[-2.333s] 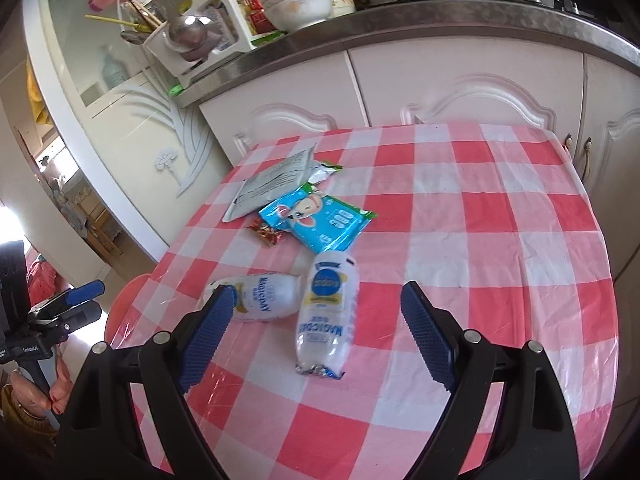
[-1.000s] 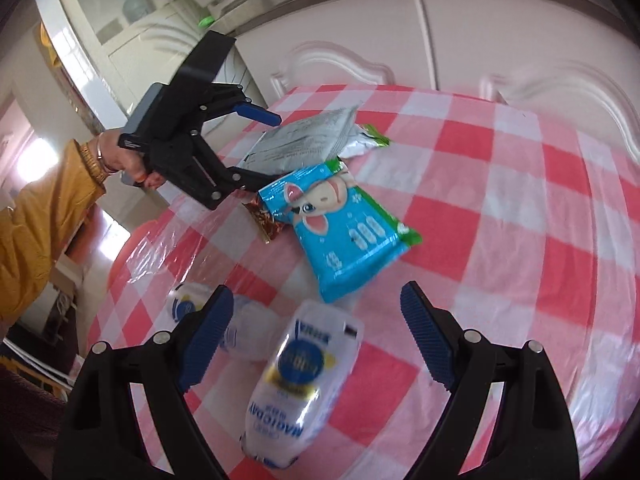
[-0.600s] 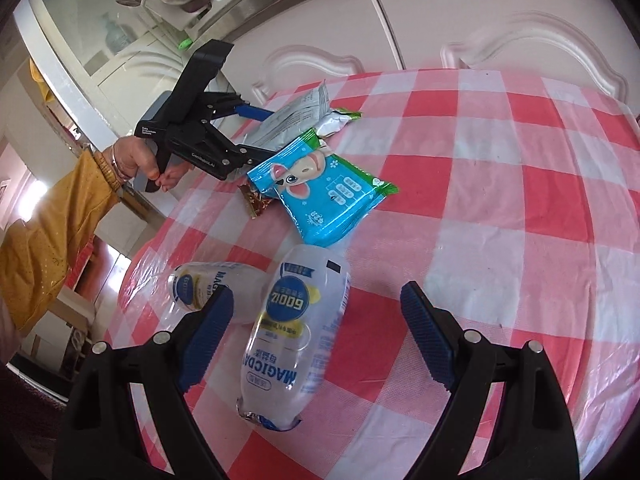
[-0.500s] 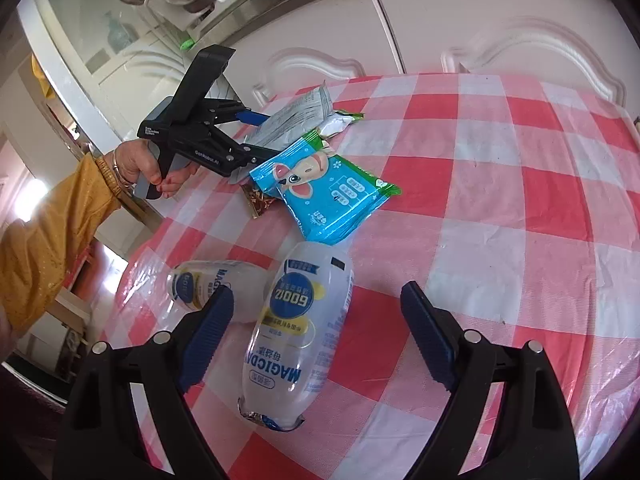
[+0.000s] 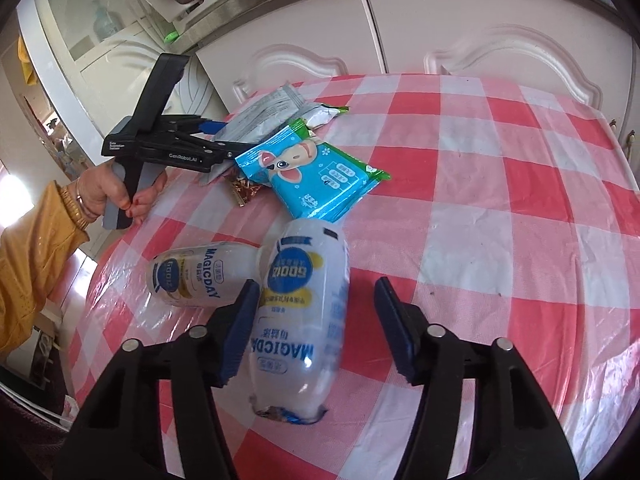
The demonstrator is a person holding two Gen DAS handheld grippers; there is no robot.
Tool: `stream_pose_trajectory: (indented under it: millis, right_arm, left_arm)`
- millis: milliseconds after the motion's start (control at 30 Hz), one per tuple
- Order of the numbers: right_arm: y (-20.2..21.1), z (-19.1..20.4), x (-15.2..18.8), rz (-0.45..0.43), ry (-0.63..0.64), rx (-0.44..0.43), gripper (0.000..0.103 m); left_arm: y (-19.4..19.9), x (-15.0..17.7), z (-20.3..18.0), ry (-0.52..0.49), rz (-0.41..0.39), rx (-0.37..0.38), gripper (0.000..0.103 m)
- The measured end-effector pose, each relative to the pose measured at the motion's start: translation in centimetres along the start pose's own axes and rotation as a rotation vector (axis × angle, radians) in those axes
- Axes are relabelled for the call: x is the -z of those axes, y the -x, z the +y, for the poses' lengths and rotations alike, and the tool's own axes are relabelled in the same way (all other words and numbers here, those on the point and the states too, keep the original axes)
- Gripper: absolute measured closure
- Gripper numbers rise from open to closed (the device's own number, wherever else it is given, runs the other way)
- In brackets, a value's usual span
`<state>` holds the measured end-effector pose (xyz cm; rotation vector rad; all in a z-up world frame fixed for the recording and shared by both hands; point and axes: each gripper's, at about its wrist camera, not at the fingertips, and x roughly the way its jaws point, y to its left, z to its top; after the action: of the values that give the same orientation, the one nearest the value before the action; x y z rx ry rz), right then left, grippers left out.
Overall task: Collect trash
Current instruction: 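Grasp the white MAGICDAY bottle with the right gripper while the left holds the packet, then carry the grey packet and white bottle with both grippers over the orange bucket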
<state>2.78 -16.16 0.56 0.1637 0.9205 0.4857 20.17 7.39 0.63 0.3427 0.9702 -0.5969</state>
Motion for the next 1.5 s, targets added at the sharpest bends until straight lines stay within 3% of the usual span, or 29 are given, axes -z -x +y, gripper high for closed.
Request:
stream_pose_trajectory:
  millis: [267,500,733,867,1167,1500]
  right_arm:
    - [1.1,-1.3,1.2,-0.062,-0.079,0.007,0.059]
    - [2.4,-2.7,2.1,-0.110,-0.161,-0.003,0.059]
    - [3.2,-2.2,3.1,-0.126,-0.161,-0.003,0.059]
    - [3.6,-1.8,3.8,-0.132,-0.169,-0.005,0.059]
    - [4.2,-0.1,5.6,-0.121,-0.170,-0.026,0.059]
    - [4.0,2.3,6.6,-0.080,-0.170,-0.060,0.059]
  left_arm:
    - [2.8,2.9,0.0,0.132,-0.056,-0.012,0.017]
    - [5.3,6.0,-1.4,0.207,-0.087,-0.037,0.017]
    - [7.7,9.3,-2.7,0.294,-0.111,-0.069,0.017]
    - [9.0,11.4,-3.0,0.374,-0.124,-0.106,0.017]
    - [12.3,16.0,-3.0,0.524,-0.163,-0.261,0.017]
    - [14.7,19.6,-3.7,0.587,-0.165,-0.368,0.017]
